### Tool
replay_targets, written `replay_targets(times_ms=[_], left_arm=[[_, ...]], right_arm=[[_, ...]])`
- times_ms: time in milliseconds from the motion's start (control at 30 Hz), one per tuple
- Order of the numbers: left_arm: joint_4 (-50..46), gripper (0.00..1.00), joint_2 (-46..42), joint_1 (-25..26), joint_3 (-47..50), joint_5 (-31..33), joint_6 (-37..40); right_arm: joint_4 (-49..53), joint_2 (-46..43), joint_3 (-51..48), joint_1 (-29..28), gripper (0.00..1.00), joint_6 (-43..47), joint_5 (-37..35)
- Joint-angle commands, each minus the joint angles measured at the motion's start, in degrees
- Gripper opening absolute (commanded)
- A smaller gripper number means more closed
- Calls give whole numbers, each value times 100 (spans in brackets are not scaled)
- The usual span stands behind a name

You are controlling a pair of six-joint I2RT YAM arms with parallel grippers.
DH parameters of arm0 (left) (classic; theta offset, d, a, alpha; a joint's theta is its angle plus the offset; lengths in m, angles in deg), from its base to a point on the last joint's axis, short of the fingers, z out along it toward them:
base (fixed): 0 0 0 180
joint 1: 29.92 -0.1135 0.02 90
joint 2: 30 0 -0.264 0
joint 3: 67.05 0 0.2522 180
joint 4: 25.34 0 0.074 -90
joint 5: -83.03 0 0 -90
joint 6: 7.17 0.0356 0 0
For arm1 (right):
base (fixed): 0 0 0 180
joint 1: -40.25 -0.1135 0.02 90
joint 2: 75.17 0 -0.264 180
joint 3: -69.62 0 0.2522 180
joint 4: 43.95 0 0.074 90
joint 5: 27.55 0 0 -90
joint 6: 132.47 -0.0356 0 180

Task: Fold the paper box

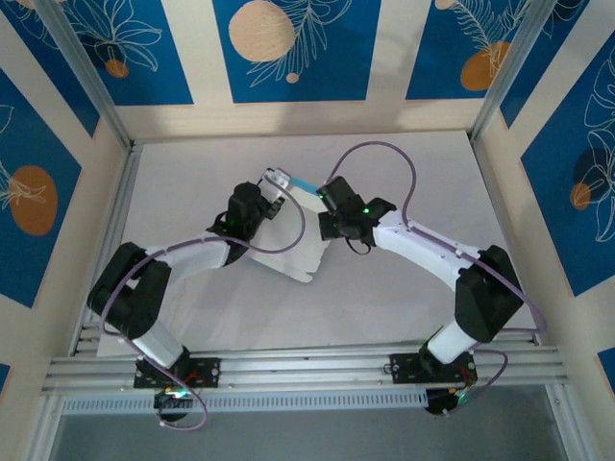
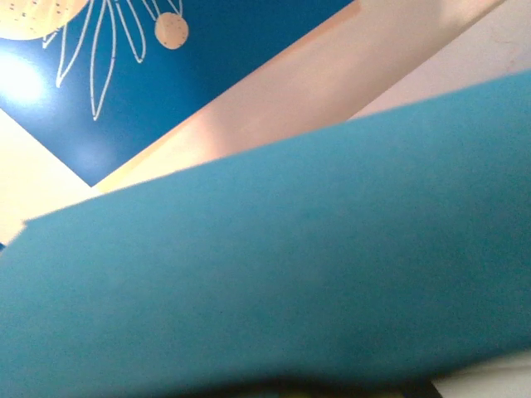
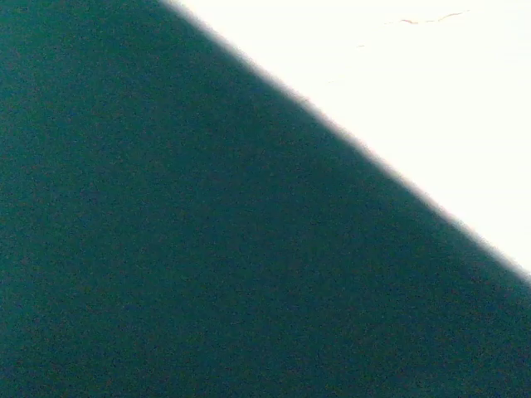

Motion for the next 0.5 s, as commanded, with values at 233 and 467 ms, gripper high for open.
replay_targets(times_ms=[233, 467], left_arm=[[971, 0, 586, 637, -94, 1616, 654], [1030, 23, 344, 588, 262, 815, 670]], right_arm=[[-283, 350, 732, -580, 0, -757, -178], [-467, 84, 416, -241, 0, -186, 148]])
